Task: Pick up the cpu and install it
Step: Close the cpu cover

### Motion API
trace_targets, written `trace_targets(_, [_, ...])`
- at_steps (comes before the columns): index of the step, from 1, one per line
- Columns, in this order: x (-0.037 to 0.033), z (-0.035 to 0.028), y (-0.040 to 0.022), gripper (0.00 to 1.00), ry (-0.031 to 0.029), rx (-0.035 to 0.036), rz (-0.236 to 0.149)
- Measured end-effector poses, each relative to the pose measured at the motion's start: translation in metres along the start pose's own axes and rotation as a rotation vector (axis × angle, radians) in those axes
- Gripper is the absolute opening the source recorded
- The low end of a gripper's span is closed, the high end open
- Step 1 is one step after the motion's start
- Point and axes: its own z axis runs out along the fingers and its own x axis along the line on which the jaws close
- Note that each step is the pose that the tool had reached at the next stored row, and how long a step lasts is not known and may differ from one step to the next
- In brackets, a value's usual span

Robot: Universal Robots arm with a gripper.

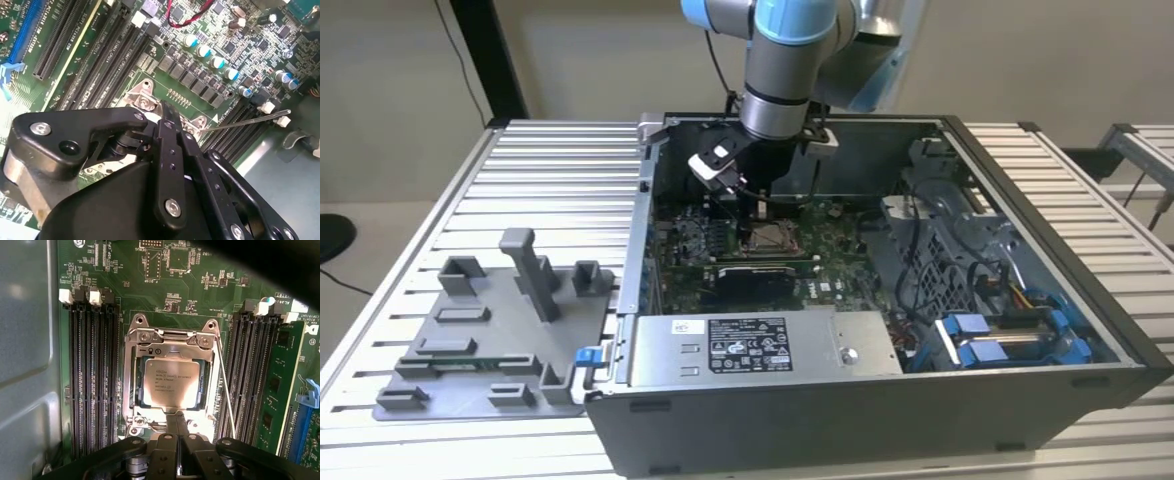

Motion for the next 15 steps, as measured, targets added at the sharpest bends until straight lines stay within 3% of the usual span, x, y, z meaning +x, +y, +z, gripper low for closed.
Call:
trace_targets(11, [-0.0011,-0.0499,-0.007,0.0,-0.0017,0.0013,0.0])
trace_targets(15, [-0.0009,-0.0538,-0.0125,0.0,-0.0011,0.001,0.0])
